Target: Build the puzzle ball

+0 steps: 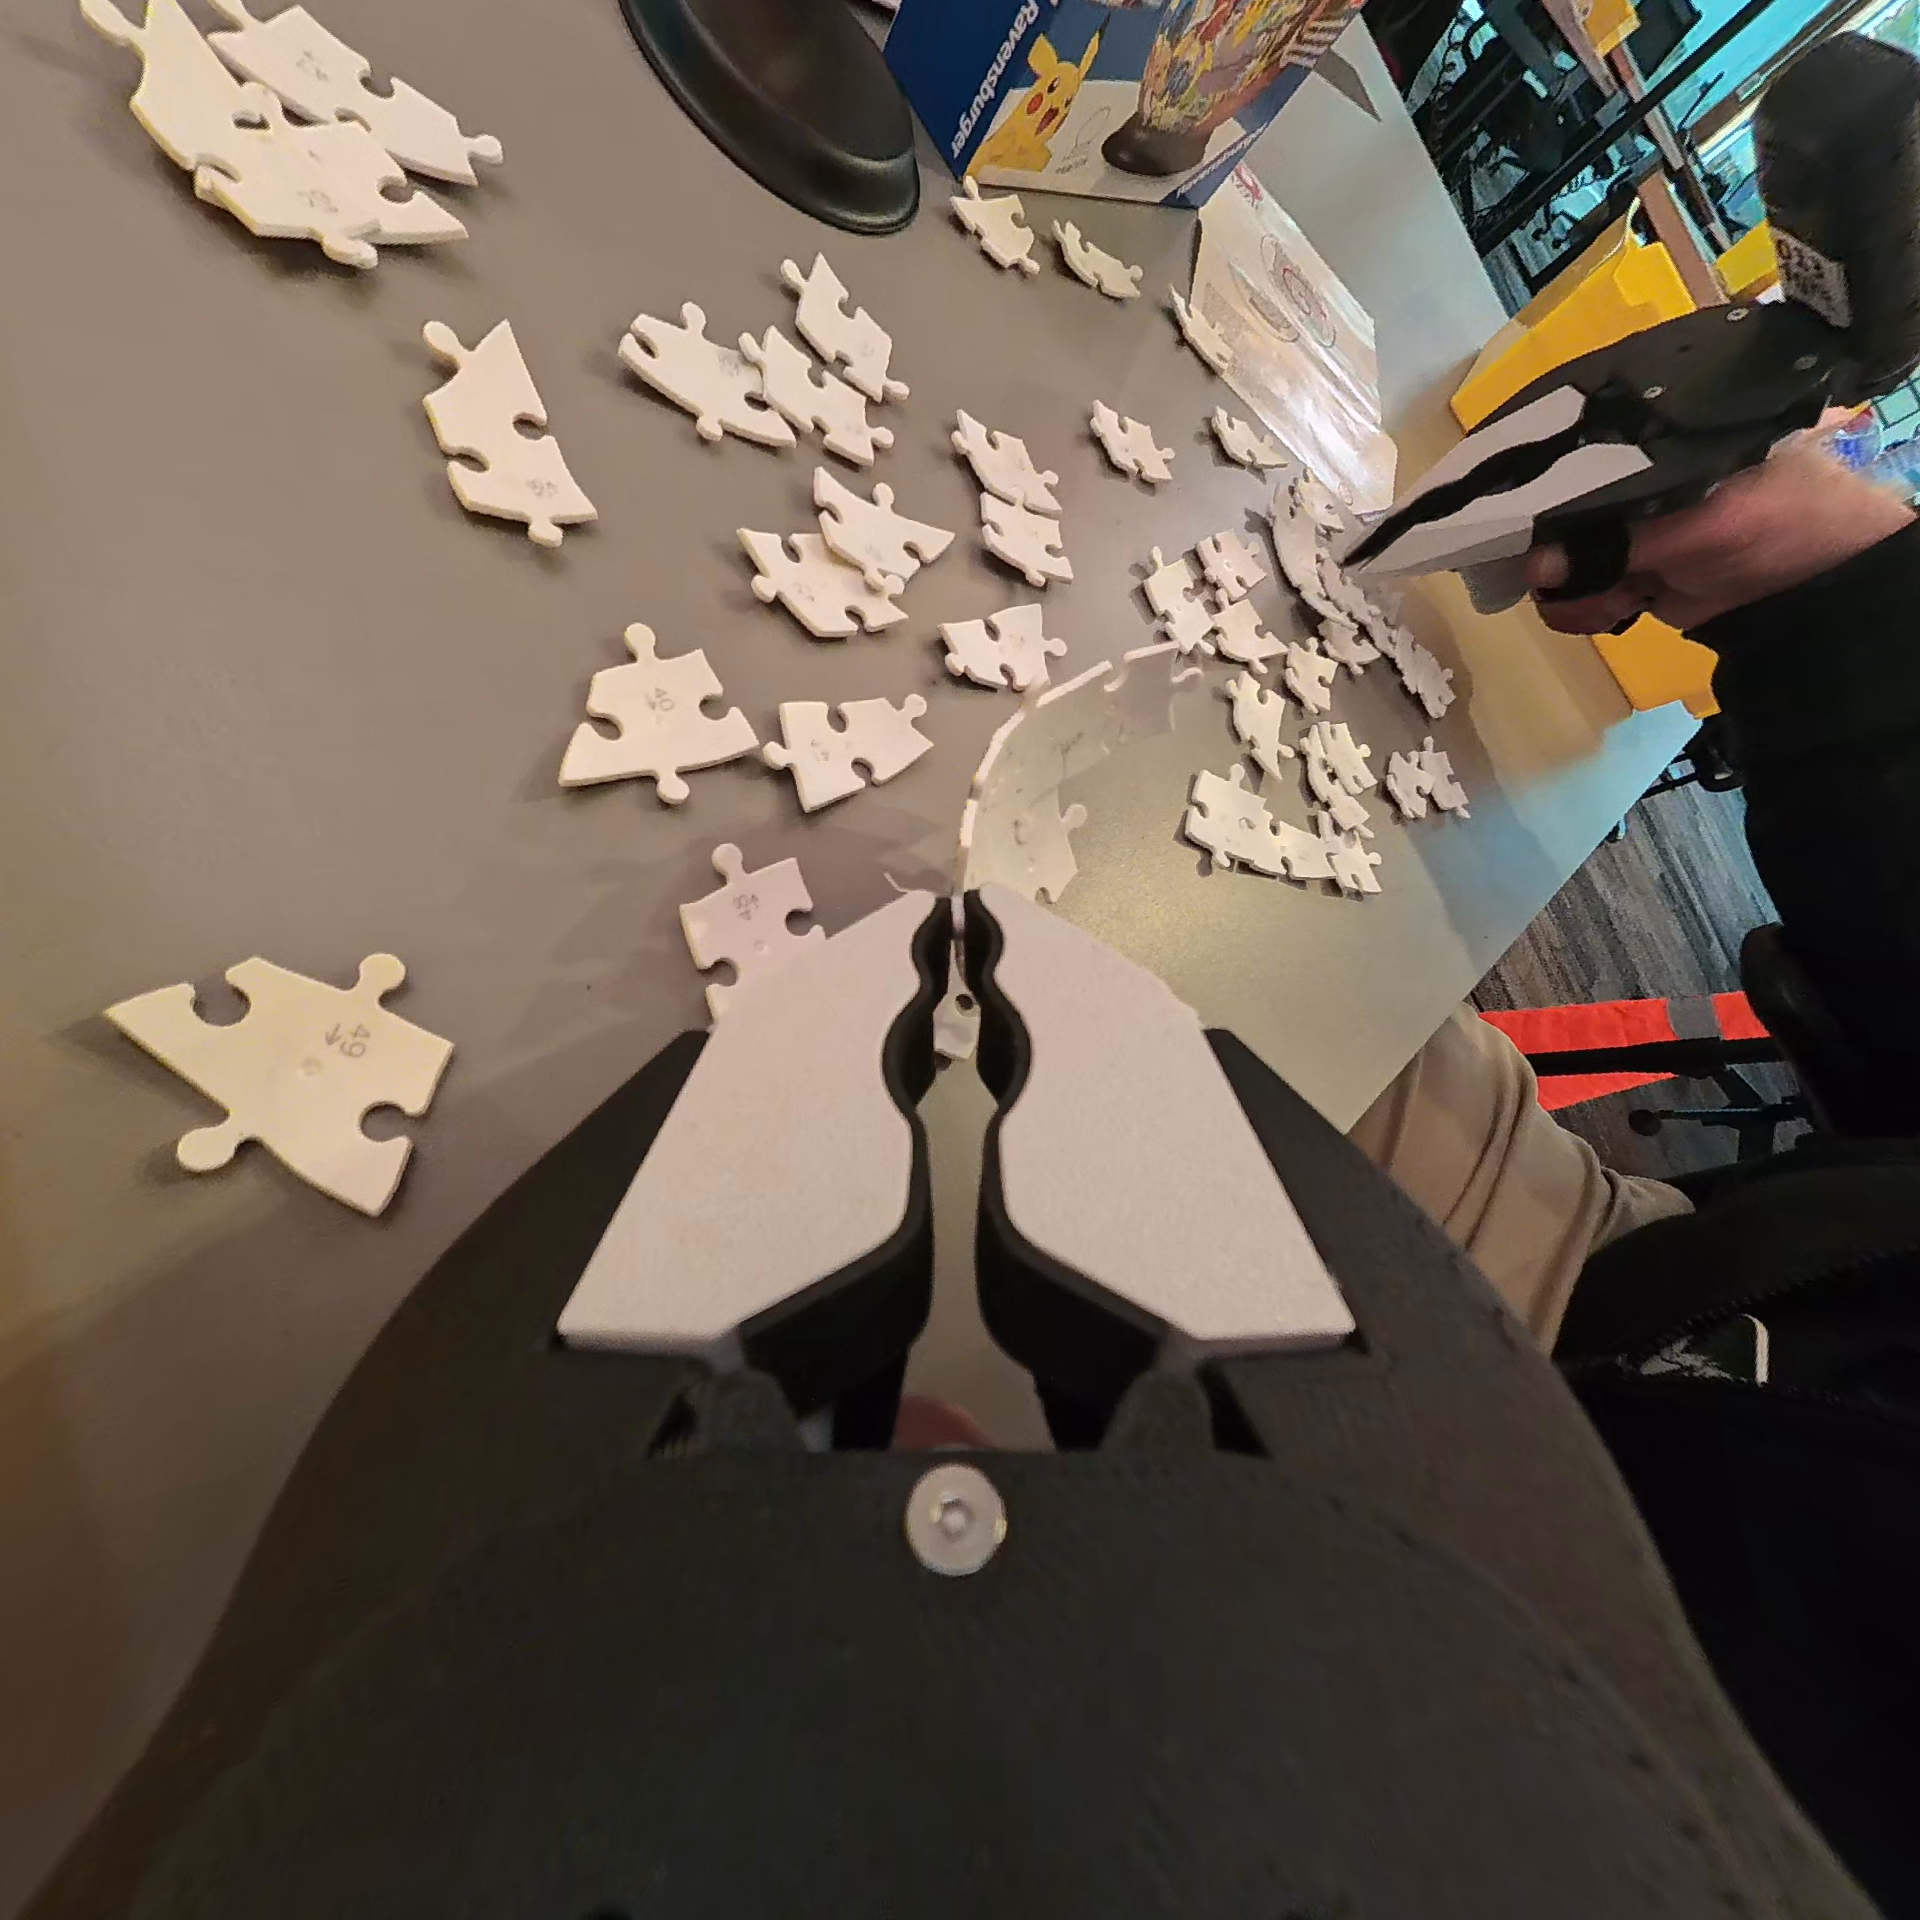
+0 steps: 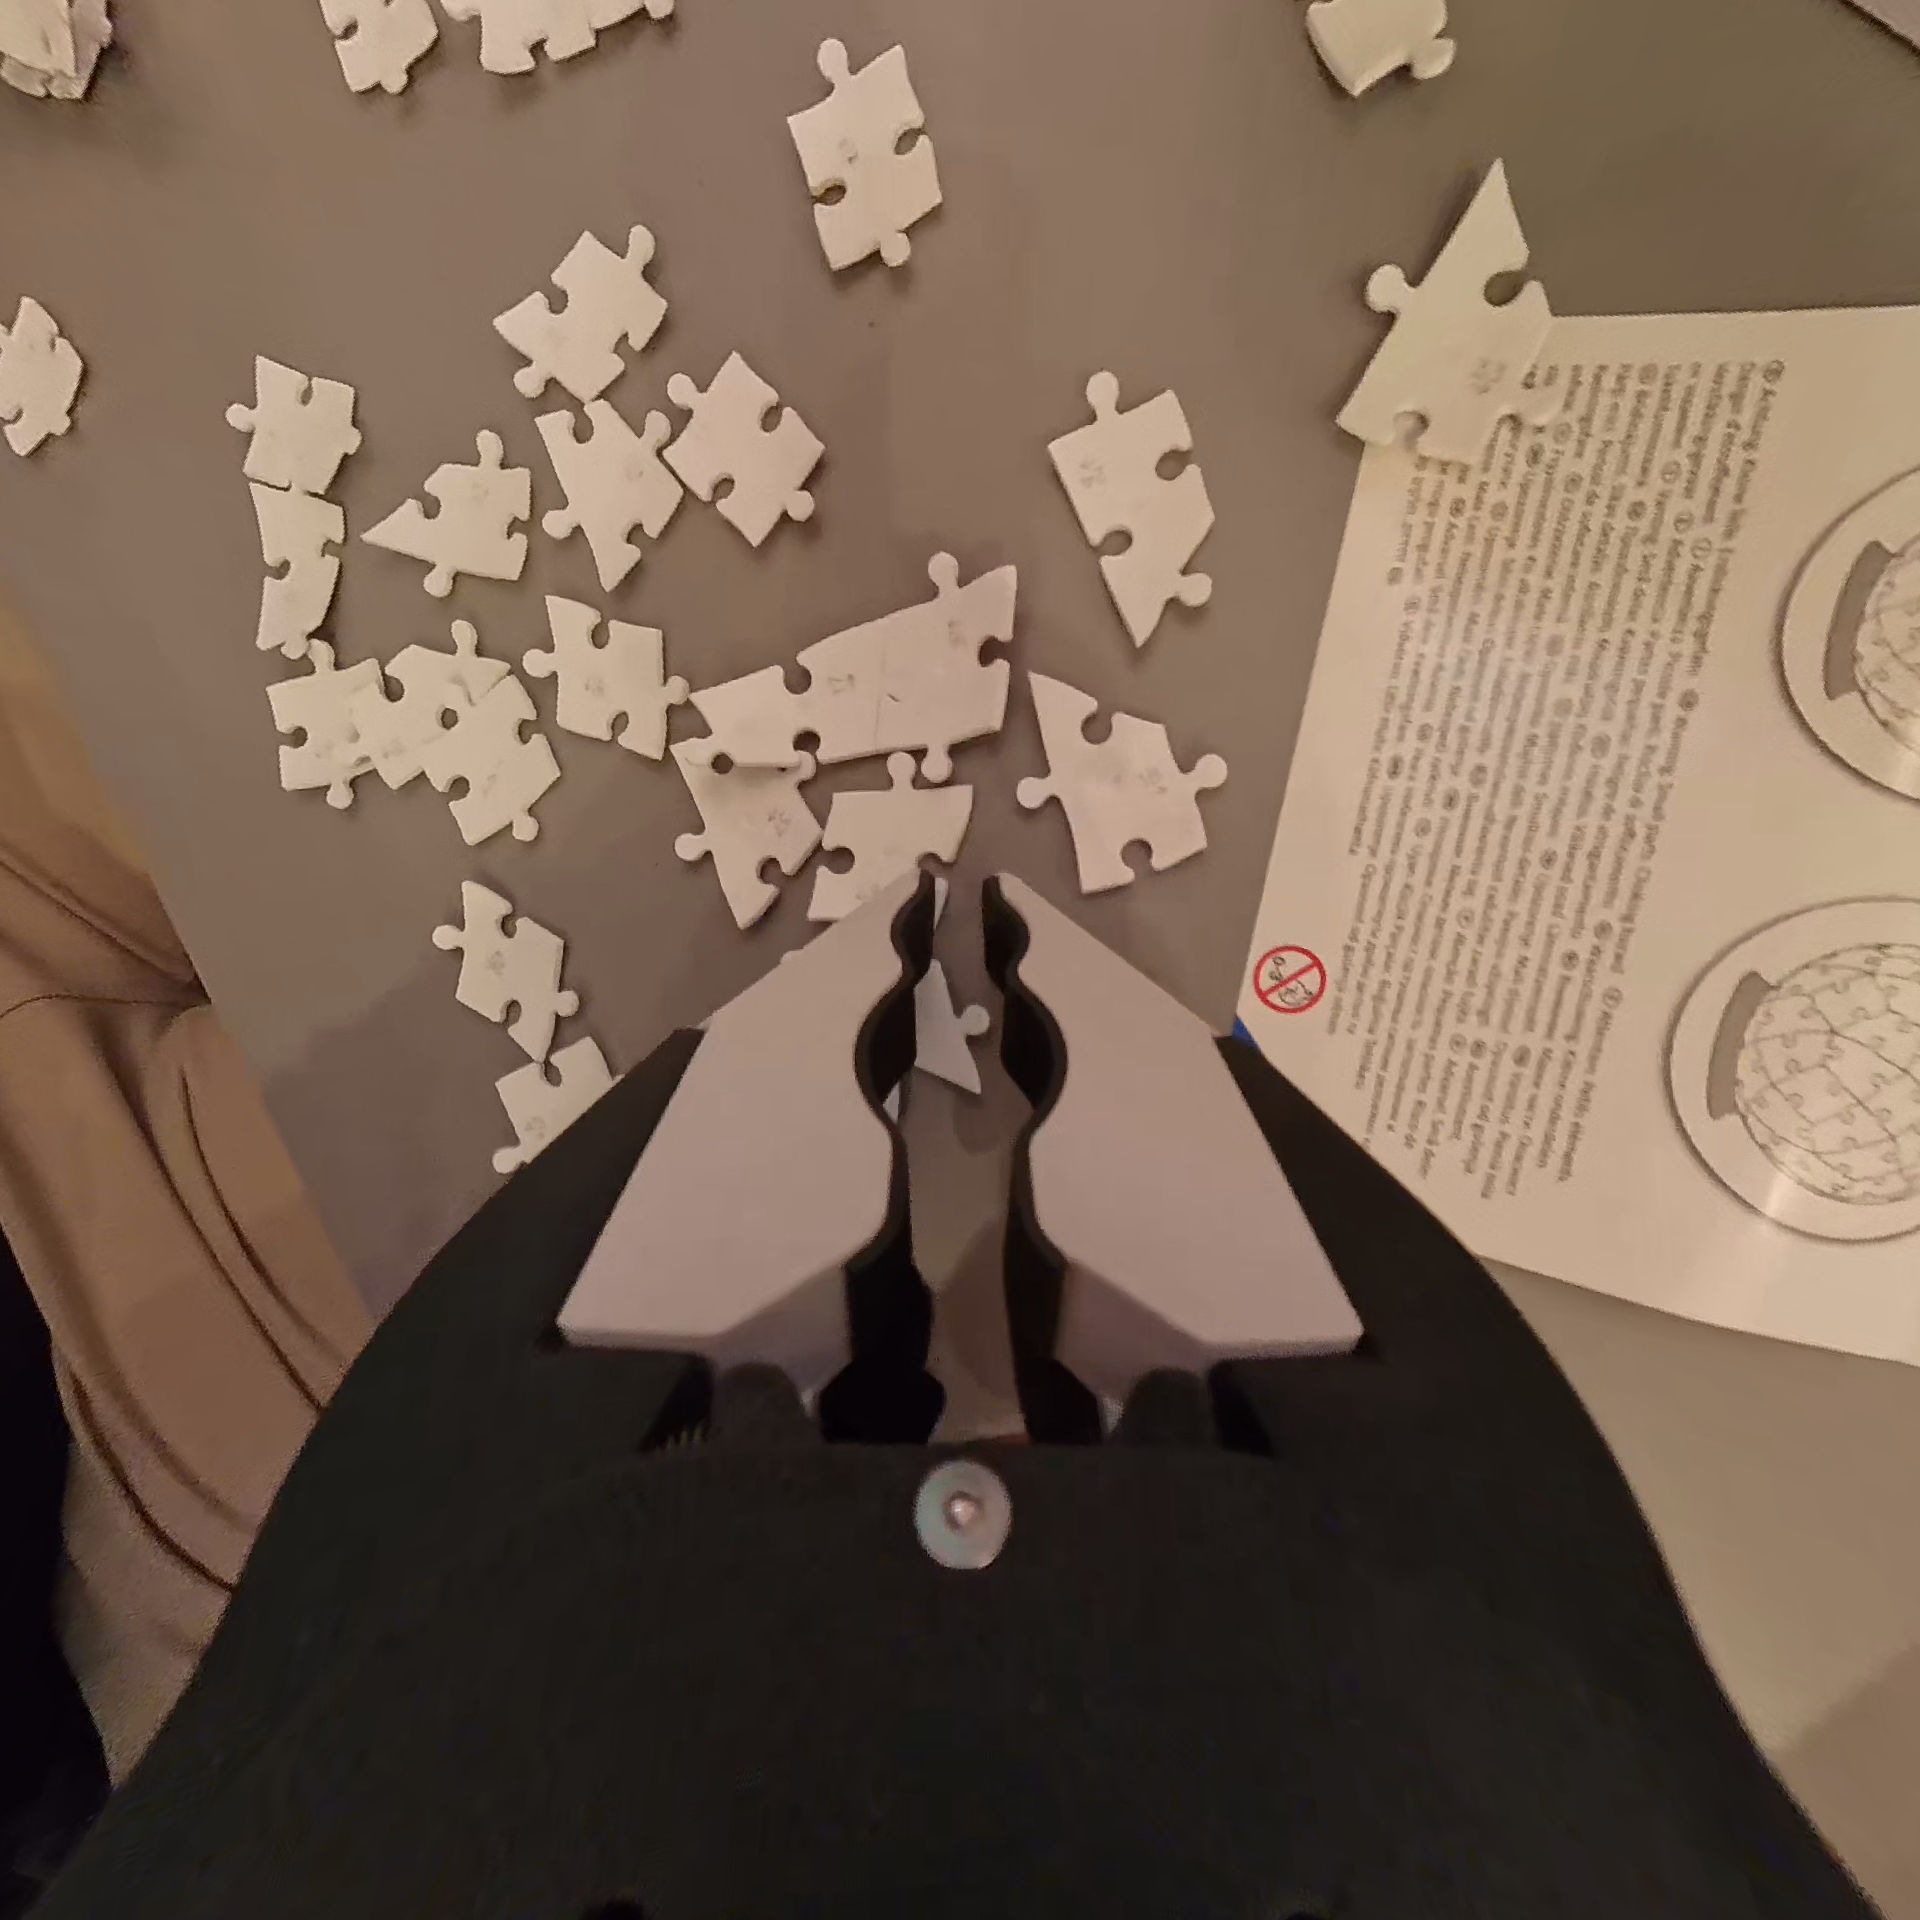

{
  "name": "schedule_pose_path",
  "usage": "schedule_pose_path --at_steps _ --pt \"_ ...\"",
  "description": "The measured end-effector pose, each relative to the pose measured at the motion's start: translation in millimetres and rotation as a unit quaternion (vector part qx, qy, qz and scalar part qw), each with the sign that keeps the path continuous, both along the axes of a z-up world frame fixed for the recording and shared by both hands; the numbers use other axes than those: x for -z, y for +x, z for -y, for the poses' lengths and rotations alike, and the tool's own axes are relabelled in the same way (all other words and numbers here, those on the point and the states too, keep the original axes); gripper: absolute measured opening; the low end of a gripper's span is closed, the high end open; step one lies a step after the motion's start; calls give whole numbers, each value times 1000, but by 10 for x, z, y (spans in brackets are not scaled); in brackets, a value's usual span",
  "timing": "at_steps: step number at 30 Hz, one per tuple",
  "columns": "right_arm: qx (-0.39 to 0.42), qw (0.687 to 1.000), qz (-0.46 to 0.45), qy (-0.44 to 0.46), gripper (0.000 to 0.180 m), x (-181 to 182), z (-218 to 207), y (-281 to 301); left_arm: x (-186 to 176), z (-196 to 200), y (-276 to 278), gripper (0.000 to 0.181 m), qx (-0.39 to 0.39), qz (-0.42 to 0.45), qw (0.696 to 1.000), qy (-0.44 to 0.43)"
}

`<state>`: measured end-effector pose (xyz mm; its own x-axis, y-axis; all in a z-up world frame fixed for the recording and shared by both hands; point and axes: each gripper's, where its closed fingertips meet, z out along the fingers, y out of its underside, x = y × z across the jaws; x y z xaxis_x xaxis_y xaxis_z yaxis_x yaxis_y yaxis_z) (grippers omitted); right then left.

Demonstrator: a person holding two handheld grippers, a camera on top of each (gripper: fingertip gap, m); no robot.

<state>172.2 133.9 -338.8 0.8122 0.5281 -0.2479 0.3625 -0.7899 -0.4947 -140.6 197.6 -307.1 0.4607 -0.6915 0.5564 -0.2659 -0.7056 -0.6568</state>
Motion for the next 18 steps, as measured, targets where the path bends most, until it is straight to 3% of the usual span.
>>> schedule_pose_path --at_steps 10,18 --pt "2 1000 24 18 5 -53 -45 26 -4 7 7 2 1 0 1000 1" --pt "-41 999 7 -28 1 -18 226 5 3 7 12 2 2 0 1000 0"
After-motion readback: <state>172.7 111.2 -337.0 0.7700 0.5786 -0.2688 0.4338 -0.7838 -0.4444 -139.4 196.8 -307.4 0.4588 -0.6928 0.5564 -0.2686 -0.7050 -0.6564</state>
